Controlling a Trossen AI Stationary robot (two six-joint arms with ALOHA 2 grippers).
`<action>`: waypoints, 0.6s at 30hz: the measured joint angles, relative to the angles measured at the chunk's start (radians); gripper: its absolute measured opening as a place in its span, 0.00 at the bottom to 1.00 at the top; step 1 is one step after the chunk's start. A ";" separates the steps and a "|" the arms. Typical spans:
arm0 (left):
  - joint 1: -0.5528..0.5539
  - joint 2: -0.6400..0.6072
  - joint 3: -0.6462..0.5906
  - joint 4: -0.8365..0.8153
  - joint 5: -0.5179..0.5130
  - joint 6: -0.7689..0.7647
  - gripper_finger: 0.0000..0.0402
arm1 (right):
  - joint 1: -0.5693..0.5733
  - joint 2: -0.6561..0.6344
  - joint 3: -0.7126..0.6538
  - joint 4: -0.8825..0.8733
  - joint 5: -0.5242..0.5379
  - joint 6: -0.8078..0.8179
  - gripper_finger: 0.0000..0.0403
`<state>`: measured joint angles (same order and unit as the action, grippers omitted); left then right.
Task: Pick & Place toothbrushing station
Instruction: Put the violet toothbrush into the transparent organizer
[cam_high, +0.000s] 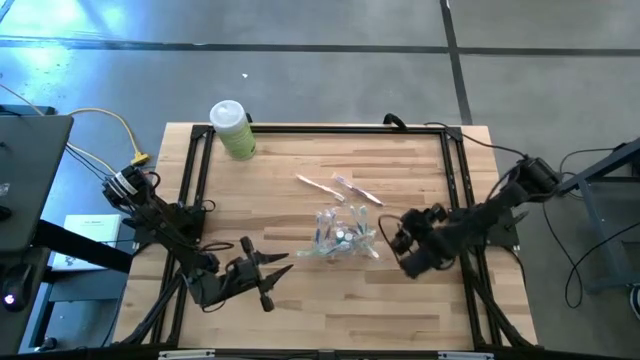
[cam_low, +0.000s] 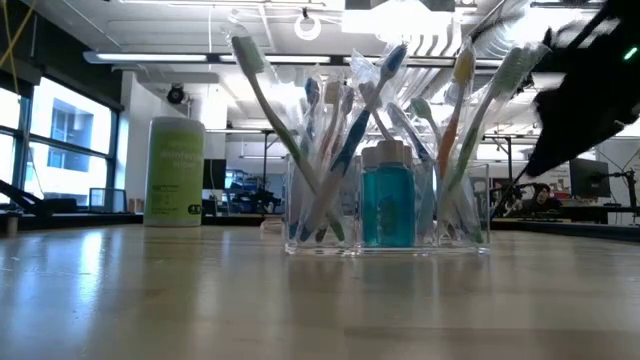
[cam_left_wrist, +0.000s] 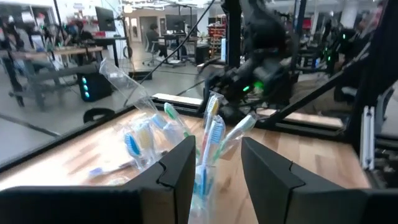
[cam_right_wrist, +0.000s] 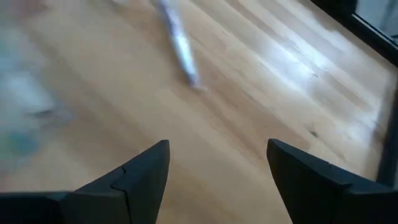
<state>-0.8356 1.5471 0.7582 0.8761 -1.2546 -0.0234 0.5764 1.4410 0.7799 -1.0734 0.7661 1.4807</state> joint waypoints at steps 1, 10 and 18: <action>0.000 0.000 0.000 0.000 0.000 -0.022 0.31 | -0.035 0.000 -0.022 0.033 -0.001 -0.034 0.65; 0.000 0.000 0.000 -0.008 0.001 -0.044 0.31 | -0.263 0.000 -0.117 0.577 -0.047 -0.579 0.65; -0.005 0.001 0.000 -0.033 0.007 -0.046 0.31 | -0.440 0.006 -0.167 0.723 -0.140 -0.775 0.65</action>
<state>-0.8410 1.5478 0.7582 0.8427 -1.2472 -0.0689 0.1363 1.4475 0.6133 -0.3508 0.6264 0.7057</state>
